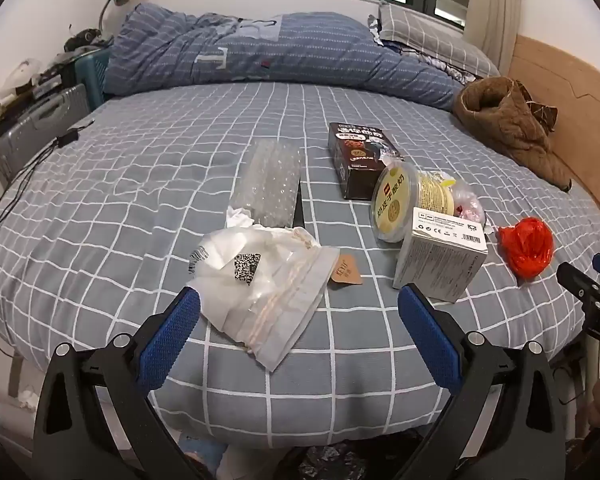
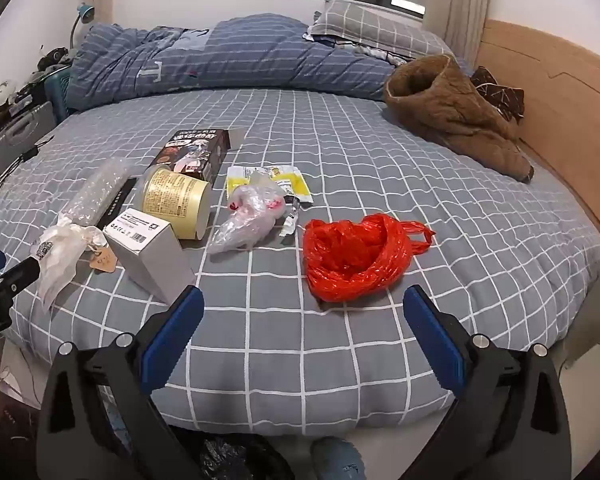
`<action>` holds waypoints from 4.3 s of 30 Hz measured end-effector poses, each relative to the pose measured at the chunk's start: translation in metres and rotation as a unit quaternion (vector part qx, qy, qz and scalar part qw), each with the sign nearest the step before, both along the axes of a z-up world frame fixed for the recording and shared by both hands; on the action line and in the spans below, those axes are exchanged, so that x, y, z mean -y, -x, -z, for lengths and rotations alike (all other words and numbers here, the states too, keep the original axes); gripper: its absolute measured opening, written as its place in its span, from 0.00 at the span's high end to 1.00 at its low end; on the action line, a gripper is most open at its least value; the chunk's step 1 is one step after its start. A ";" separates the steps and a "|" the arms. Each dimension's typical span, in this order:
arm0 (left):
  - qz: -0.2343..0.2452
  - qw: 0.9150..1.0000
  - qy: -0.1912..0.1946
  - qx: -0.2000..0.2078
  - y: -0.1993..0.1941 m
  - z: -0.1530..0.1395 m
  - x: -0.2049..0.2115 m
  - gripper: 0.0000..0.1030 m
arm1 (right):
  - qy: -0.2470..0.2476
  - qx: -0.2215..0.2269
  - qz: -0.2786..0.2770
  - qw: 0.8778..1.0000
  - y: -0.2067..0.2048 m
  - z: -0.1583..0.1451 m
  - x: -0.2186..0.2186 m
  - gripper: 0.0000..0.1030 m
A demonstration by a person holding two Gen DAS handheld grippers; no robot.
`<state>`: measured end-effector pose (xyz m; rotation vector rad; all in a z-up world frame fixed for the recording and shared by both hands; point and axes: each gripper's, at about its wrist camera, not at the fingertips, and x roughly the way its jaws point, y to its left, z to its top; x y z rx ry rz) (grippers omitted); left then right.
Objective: Collect trash
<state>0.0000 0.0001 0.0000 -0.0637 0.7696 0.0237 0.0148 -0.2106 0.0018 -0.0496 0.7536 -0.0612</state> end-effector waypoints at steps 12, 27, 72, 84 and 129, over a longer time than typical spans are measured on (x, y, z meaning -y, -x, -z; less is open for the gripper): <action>-0.004 1.000 -0.020 0.000 -0.002 0.003 0.000 0.06 | -0.016 -0.004 -0.009 1.000 -0.006 0.005 0.001 0.07; -0.012 1.000 -0.026 -0.005 -0.007 0.009 -0.002 0.06 | -0.018 -0.006 -0.012 1.000 -0.008 0.007 -0.002 0.07; -0.017 0.999 -0.038 -0.019 -0.014 0.010 -0.002 0.06 | -0.020 0.000 -0.008 1.000 -0.011 0.005 -0.003 0.07; -0.016 0.999 -0.037 -0.017 -0.013 0.007 0.000 0.06 | -0.020 0.001 -0.006 1.000 -0.010 0.003 -0.001 0.07; -0.034 0.997 -0.015 -0.066 -0.078 0.053 -0.036 0.07 | -0.016 -0.061 0.047 0.997 -0.098 0.058 0.043 0.21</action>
